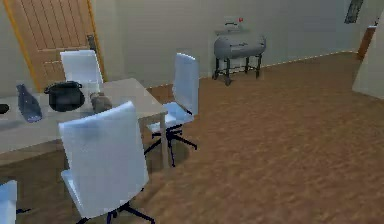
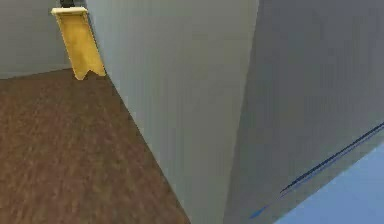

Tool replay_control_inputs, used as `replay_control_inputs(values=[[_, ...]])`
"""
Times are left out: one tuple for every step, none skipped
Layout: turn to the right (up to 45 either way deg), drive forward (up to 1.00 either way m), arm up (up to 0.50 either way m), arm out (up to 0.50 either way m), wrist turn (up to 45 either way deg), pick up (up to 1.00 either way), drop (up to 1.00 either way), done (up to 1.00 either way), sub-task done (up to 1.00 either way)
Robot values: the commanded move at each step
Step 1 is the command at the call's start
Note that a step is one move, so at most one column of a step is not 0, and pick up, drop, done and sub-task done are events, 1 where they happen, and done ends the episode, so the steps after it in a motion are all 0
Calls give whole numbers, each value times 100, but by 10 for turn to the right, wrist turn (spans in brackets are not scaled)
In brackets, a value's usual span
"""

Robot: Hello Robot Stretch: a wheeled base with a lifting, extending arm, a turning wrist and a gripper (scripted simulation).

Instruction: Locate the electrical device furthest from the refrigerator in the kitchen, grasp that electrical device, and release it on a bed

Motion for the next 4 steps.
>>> replay_control_inputs(values=[[-450, 0, 0, 0, 0, 0, 0, 0, 0], [-450, 0, 0, 0, 0, 0, 0, 0, 0], [-180, 0, 0, 0, 0, 0, 0, 0, 0], [0, 100, 0, 0, 0, 0, 0, 0, 0]])
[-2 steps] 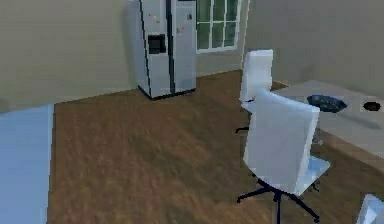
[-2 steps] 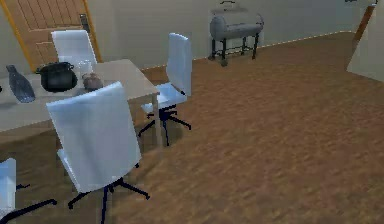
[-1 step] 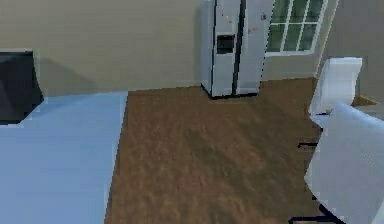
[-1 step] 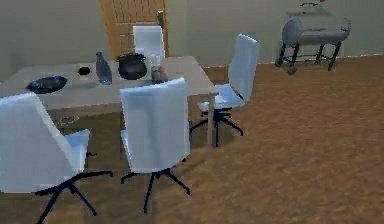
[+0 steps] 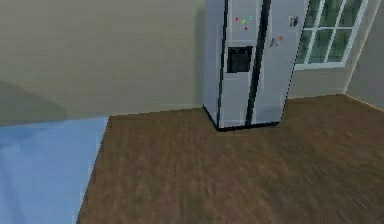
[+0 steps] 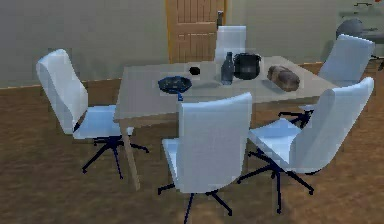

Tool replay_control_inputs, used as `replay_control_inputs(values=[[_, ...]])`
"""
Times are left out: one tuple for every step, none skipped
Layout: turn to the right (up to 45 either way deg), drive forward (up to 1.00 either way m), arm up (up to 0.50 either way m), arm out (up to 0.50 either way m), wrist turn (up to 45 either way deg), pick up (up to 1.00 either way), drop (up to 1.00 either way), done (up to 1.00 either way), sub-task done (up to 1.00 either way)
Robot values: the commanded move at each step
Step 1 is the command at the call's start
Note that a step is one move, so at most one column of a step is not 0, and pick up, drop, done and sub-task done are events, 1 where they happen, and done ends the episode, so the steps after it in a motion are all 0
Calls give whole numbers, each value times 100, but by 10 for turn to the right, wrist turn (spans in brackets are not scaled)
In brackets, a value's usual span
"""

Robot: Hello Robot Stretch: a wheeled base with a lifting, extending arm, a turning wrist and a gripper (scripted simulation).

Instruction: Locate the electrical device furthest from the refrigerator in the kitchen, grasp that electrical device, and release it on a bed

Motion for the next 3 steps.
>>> replay_control_inputs(values=[[-30, 0, 0, 0, 0, 0, 0, 0, 0], [0, 100, 0, 0, 0, 0, 0, 0, 0], [30, 0, 0, 0, 0, 0, 0, 0, 0]])
